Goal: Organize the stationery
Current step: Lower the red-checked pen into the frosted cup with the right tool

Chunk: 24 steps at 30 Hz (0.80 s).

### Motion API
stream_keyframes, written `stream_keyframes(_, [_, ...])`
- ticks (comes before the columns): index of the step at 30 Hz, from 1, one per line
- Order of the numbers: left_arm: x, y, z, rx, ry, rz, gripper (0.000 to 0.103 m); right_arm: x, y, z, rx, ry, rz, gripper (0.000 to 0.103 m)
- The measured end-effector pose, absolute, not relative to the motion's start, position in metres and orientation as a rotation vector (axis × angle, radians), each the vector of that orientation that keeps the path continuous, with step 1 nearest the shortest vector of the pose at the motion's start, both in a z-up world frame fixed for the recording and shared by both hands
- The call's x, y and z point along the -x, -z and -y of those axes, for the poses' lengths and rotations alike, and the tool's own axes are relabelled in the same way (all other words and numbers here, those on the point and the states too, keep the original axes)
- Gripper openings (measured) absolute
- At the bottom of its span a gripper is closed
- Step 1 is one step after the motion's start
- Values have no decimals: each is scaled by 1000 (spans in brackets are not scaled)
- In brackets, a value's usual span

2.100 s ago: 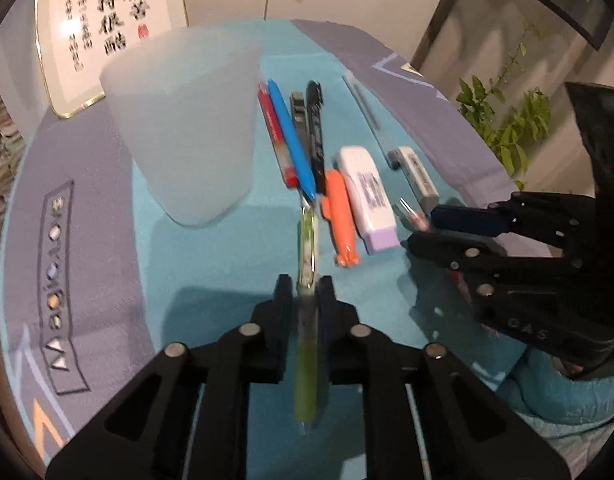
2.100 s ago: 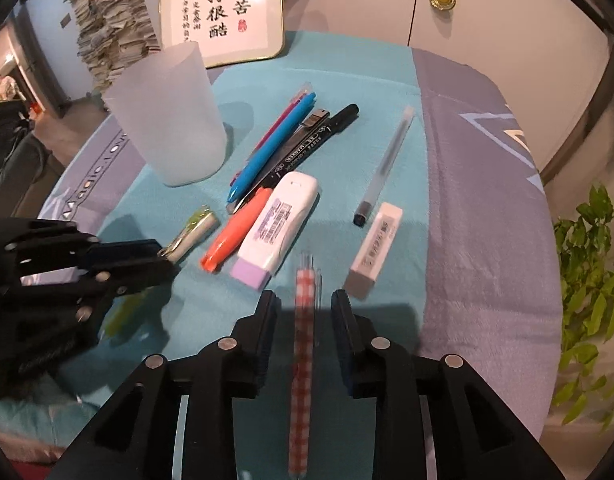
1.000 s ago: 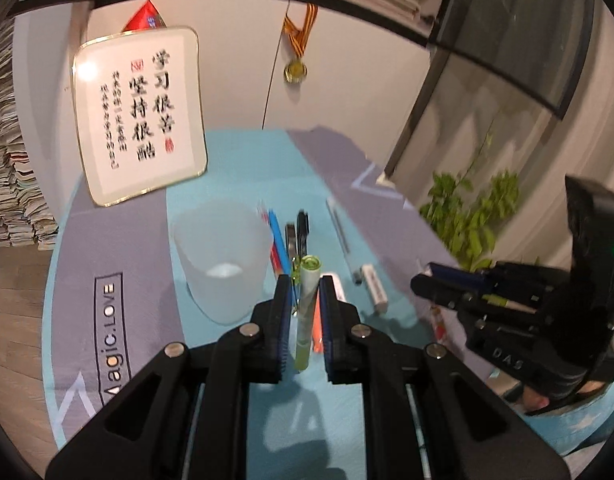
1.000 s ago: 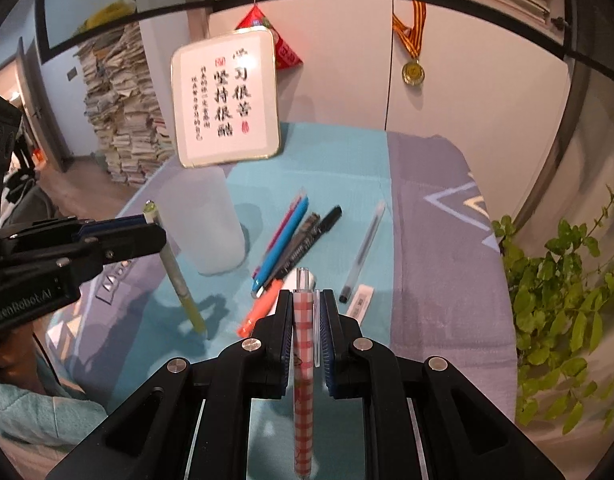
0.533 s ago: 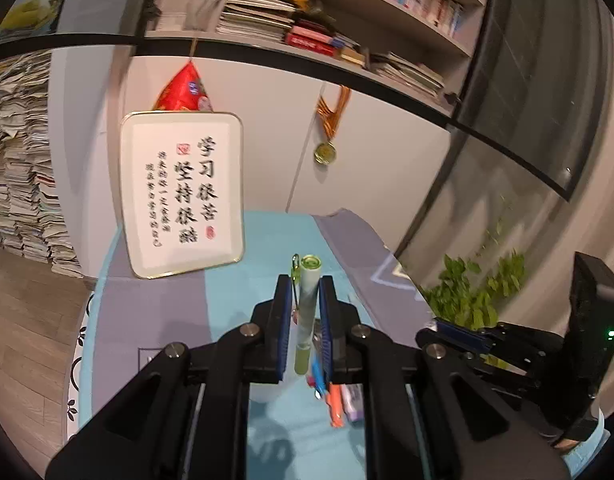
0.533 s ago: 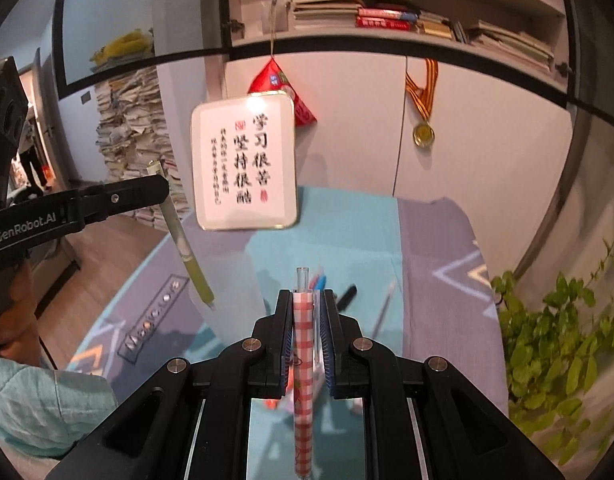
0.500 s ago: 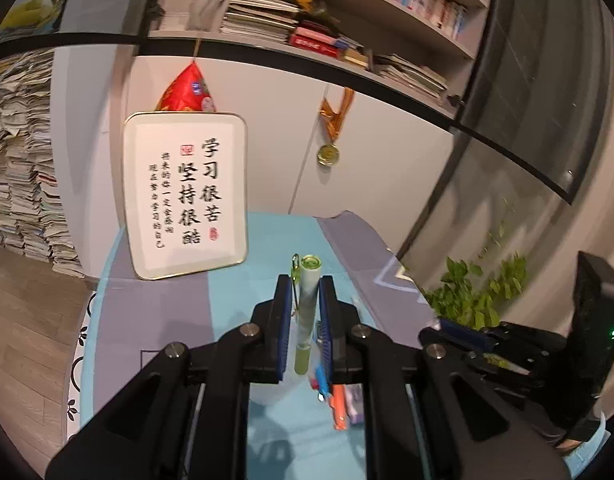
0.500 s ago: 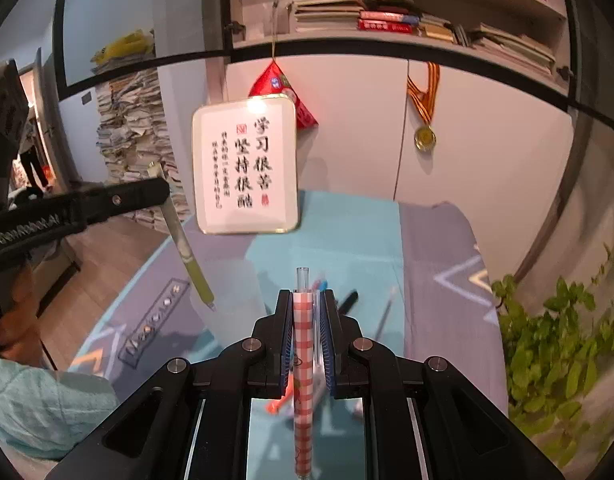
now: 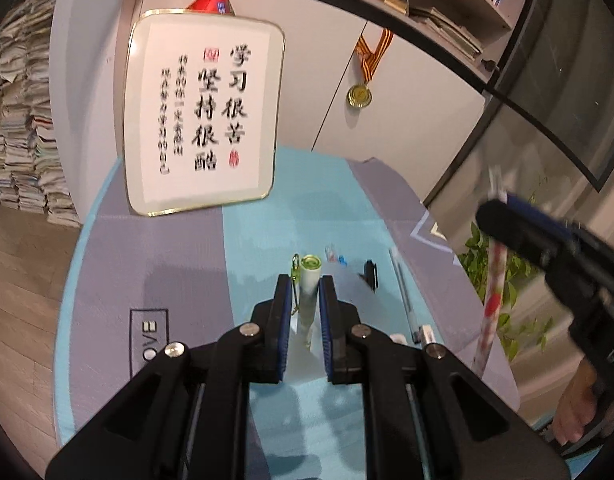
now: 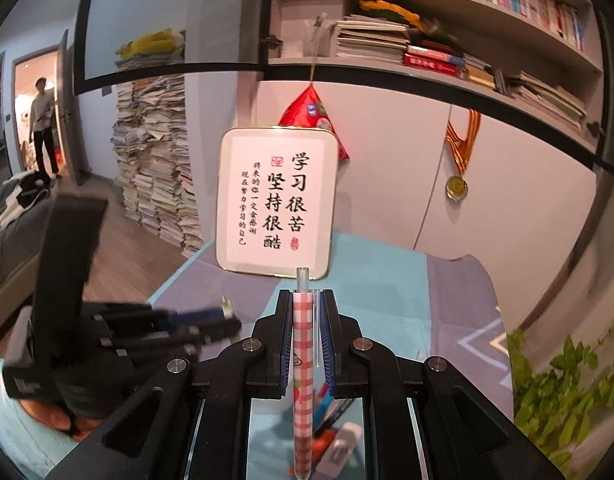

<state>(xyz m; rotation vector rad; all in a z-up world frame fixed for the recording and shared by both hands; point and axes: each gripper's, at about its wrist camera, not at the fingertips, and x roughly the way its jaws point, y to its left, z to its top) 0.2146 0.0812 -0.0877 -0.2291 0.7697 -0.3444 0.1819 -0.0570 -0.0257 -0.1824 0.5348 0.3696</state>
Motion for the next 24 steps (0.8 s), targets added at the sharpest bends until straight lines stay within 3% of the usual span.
stream_keyframes(10, [-207, 94, -90, 241, 386, -775, 13, -202, 25, 36, 159, -378, -469, 14])
stream_keyframes(14, [-208, 95, -94, 251, 398, -773, 26, -209, 30, 28, 161, -382, -474, 14])
stream_keyframes(24, [-209, 100, -104, 270, 403, -770, 26, -219, 28, 22, 117, -394, -406, 14])
